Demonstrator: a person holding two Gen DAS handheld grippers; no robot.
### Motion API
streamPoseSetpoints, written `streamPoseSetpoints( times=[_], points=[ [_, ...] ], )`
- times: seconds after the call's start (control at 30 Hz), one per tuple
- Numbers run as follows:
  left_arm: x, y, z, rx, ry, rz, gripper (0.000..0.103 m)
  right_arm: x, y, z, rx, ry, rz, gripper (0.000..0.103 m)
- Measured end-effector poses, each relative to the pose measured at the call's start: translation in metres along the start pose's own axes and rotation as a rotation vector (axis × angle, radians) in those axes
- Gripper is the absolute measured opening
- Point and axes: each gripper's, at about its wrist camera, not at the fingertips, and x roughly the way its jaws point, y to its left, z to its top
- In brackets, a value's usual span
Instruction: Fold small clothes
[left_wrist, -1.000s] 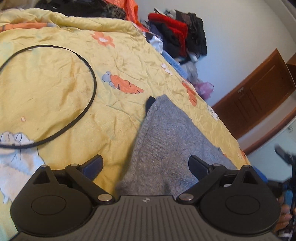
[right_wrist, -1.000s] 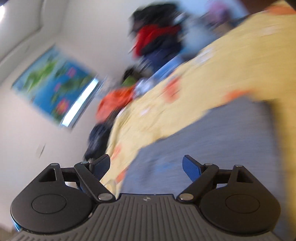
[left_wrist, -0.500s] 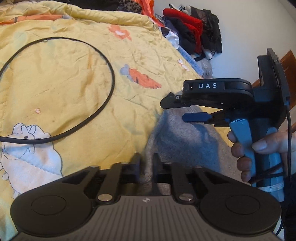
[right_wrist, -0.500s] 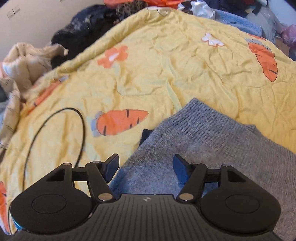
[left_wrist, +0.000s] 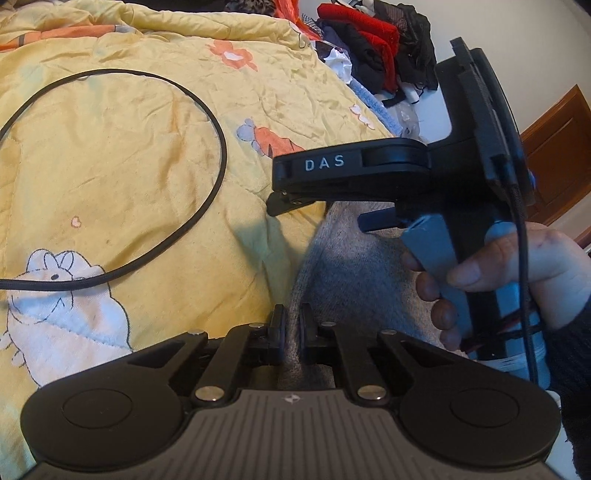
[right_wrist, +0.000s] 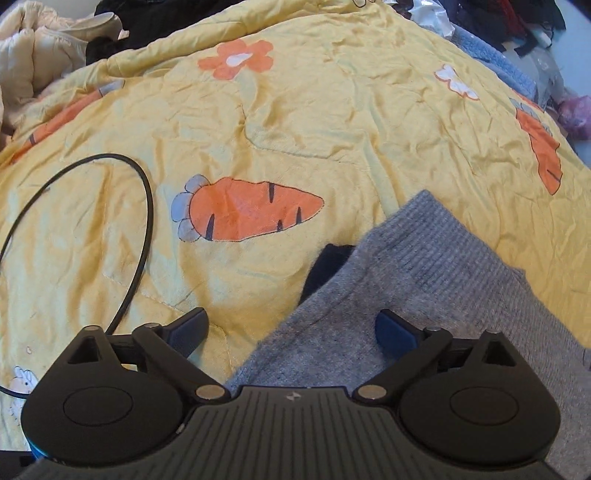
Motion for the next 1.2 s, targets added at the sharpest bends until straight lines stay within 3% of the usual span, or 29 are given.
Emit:
streamPoseSetpoints(
  times=[0.17, 0.4, 0.47, 0.53, 0.6, 0.7, 0.83, 0.93, 1.03, 1.2],
  points=[
    [-0.003, -0.003, -0.001, 0.01, 0.01, -0.001, 0.006, 0.001, -0.001, -0.001, 0.005, -0.026, 0.003, 0.101],
    [-0.016, -0.012, -0.006, 0.015, -0.007, -0.061, 0.006, -0.001, -0.003, -0.005, -0.005, -0.04, 0.023, 0.102],
    [-0.019, 0.0, -0.007, -0.068, 0.0, -0.09, 0.008, -0.002, -0.004, -0.006, -0.004, -0.041, 0.031, 0.103],
    [-0.02, 0.021, -0.01, -0.218, 0.037, -0.162, 0.01, -0.002, -0.006, -0.006, 0.0, -0.041, 0.038, 0.103],
    [-0.022, 0.037, -0.016, -0.352, 0.055, -0.238, 0.015, -0.002, -0.009, -0.005, 0.015, -0.04, 0.054, 0.103],
    [-0.026, 0.035, -0.024, -0.371, 0.049, -0.272, 0.02, -0.004, -0.018, -0.002, 0.064, -0.041, 0.096, 0.103],
    [-0.032, 0.023, -0.029, -0.322, 0.016, -0.237, 0.058, -0.011, -0.048, 0.0, 0.221, -0.054, 0.227, 0.101],
    [-0.047, 0.023, -0.036, -0.313, -0.044, -0.19, 0.072, -0.02, -0.069, -0.002, 0.31, -0.073, 0.31, 0.089],
    [-0.038, 0.025, -0.043, -0.358, -0.007, -0.196, 0.074, -0.036, -0.076, -0.003, 0.315, -0.111, 0.325, 0.087],
    [-0.02, 0.011, -0.038, -0.402, -0.038, -0.184, 0.073, -0.053, -0.07, 0.002, 0.227, -0.117, 0.268, 0.086]
  ],
)
